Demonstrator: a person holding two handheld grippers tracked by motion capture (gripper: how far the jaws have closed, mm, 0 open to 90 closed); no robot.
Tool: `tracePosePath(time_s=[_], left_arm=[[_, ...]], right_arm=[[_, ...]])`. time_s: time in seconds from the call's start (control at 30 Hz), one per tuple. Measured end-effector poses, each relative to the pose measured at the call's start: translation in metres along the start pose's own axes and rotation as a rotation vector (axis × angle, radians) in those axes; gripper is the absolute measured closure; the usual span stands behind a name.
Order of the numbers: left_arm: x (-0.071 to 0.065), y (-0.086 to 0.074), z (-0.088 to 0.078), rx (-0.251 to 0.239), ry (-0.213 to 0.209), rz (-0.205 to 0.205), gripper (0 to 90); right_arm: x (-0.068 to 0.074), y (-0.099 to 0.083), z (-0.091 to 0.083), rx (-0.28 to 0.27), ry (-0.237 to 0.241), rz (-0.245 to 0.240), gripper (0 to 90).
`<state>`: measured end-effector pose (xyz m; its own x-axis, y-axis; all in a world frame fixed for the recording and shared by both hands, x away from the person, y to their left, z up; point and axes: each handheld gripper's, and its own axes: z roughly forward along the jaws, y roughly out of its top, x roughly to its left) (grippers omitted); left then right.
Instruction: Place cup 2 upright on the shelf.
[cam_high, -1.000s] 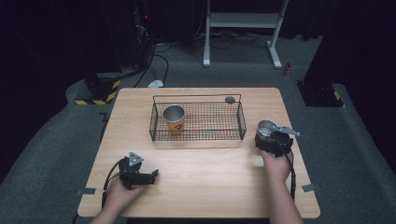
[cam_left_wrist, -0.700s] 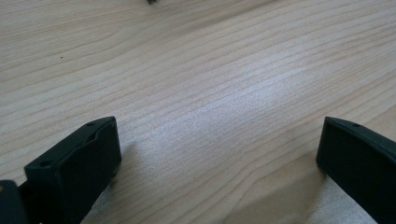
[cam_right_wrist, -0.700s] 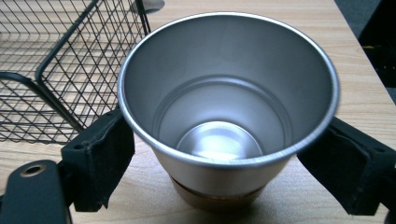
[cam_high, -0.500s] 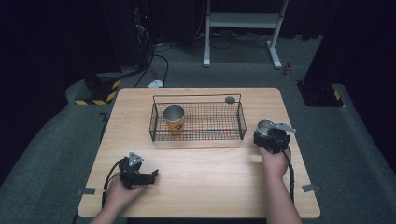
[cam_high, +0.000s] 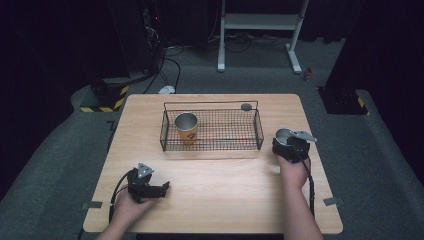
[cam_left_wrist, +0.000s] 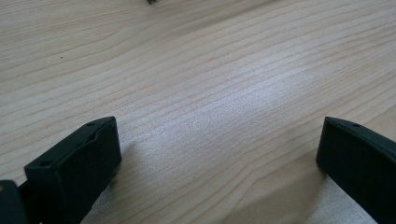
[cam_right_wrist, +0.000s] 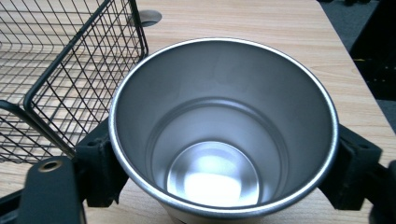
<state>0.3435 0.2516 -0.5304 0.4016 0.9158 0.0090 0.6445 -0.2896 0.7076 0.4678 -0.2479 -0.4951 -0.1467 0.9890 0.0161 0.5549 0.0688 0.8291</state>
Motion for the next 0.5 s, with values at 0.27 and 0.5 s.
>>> tracePosePath(time_s=[0.27, 0.5], left_arm=[[0.0, 0.0, 0.0, 0.0, -0.004, -0.001, 0.2], [0.0, 0.0, 0.0, 0.0, -0.005, -0.001, 0.2]], right_arm=[[0.003, 0.003, -0.012, 0.011, 0.007, -0.016, 18.3], [0.012, 0.005, -0.022, -0.008, 0.022, -0.049, 18.3]])
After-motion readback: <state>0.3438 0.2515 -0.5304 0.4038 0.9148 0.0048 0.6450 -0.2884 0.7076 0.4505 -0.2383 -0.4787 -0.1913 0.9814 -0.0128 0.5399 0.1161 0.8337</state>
